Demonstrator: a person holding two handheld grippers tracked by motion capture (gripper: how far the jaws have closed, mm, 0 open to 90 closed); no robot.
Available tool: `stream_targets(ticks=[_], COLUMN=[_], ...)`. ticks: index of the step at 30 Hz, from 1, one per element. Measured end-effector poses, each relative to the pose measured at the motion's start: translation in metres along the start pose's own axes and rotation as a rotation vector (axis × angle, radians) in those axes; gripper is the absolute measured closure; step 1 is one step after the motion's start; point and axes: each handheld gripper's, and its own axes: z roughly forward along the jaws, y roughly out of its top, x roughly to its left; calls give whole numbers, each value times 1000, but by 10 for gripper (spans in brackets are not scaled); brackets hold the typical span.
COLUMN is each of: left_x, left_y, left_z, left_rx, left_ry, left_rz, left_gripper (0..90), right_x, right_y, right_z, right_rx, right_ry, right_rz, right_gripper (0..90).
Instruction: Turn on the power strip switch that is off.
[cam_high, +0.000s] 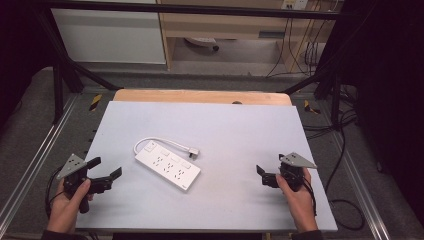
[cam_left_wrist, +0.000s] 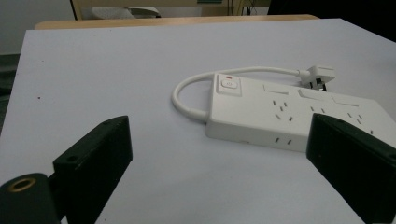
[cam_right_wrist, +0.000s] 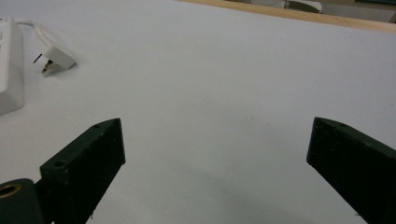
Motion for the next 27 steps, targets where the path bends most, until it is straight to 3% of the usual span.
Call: stream_targets(ticks=[7,13,19,27], left_x=[-5,-10,-14,-17], left_y=[3,4,7,9], left_z=[1,1,-4,-4], left_rx=[-25,-28,-73,-80], left_ry=[-26,-42,-70,-73], left_rz=[4,-4,-1,-6], left_gripper=[71,67,64,70], right_x=[2,1,6,7], right_y=[-1,0,0,2], right_z=[3,3,5,5], right_rx=[14,7,17,15], right_ry=[-6,-7,2,-1], right_rz=[-32,-21,-42,-48], right_gripper=[44,44,43,42])
